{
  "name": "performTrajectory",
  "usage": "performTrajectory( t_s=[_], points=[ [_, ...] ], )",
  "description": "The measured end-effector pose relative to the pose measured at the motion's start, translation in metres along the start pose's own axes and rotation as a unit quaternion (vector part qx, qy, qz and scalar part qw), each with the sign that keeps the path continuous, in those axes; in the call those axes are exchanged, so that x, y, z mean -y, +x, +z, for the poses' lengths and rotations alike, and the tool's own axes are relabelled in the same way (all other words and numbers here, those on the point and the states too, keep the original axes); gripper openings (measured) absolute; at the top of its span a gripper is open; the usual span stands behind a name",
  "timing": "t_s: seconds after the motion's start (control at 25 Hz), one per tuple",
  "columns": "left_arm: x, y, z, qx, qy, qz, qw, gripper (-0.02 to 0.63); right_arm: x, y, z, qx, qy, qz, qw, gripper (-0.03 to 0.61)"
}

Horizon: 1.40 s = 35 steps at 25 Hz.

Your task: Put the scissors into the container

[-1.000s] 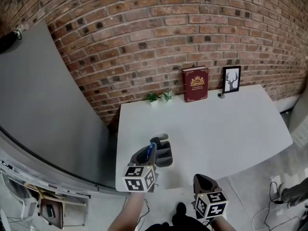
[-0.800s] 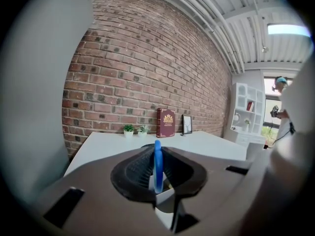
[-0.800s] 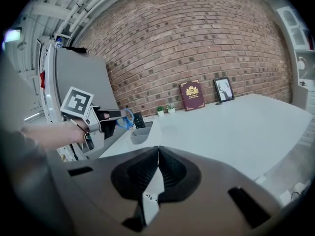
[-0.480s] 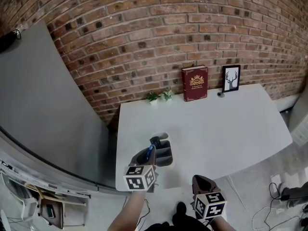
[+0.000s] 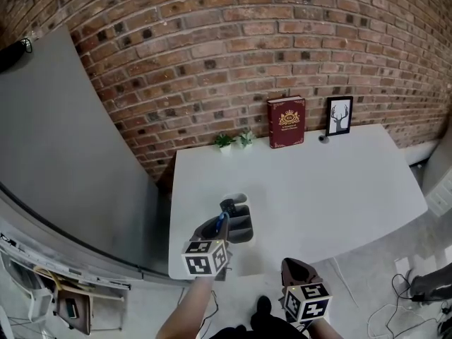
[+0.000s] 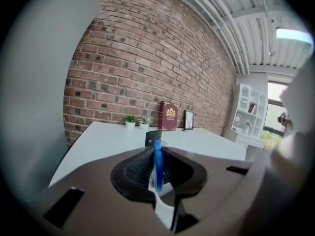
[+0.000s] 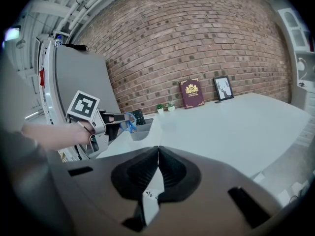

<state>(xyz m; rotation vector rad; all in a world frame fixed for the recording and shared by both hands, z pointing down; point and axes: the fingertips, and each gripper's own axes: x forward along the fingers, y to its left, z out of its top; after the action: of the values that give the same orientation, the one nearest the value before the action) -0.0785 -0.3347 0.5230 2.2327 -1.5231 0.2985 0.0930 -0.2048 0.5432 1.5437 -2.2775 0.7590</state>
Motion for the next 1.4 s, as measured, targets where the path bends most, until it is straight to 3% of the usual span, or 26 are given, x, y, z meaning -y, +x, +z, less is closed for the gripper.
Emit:
performTrajectory(
  t_s=[0.76, 1.4],
  points=[
    [-0.005, 0.003, -0.007, -0.019, -0.004, -0.001, 0.9998, 0.066, 0.002, 0.003, -0.005, -0.009, 0.001, 0.0, 1.0, 0.002],
    [-0.003, -0.033, -0.031, -0.032, -0.019, -0.004, 0.9993, 0.092, -0.012, 0.008, -0.007, -0.015, -0.014, 0.02, 1.0, 0.002]
  ],
)
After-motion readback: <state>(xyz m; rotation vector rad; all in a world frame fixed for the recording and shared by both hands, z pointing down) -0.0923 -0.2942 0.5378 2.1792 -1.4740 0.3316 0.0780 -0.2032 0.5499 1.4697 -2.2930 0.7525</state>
